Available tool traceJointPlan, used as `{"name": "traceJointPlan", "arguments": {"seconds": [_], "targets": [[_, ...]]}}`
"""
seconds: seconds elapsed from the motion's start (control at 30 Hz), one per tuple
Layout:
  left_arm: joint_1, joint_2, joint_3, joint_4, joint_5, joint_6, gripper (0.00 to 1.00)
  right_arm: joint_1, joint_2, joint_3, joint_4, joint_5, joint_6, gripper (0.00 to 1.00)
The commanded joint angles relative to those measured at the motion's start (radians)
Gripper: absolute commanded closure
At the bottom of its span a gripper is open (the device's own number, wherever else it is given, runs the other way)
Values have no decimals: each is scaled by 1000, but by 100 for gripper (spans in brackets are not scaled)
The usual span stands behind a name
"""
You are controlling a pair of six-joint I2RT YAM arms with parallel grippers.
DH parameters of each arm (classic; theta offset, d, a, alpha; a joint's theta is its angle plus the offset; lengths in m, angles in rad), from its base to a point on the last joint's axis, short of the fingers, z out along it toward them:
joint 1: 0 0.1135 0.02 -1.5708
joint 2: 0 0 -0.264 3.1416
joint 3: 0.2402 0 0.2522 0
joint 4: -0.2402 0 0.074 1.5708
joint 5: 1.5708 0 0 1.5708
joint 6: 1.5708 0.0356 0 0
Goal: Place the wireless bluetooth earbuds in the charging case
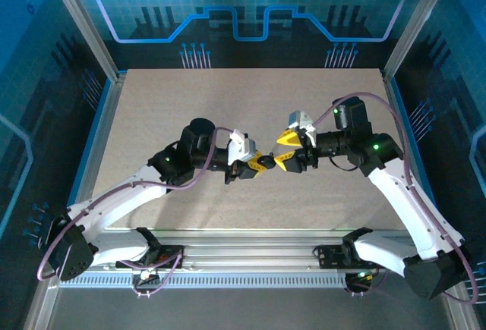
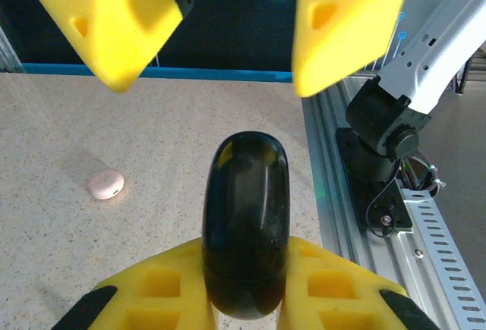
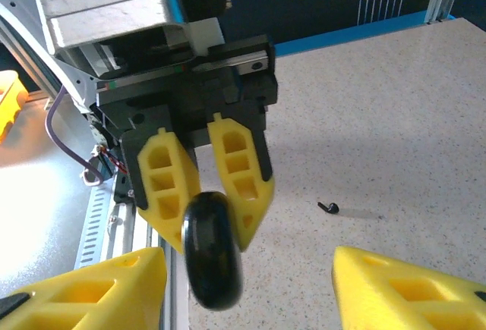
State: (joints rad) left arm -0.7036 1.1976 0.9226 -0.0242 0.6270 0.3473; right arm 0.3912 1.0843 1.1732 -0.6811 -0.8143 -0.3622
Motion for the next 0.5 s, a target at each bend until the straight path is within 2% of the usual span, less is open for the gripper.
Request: {"name": "traceJointPlan", "arguments": {"seconds": [0.0, 0.47], "targets": [[5, -16, -4, 33, 0, -14, 85, 38, 5, 32, -32, 33, -2, 40], [7, -7, 15, 46, 30, -39, 85, 88, 76, 65, -28, 96, -25, 40]]}}
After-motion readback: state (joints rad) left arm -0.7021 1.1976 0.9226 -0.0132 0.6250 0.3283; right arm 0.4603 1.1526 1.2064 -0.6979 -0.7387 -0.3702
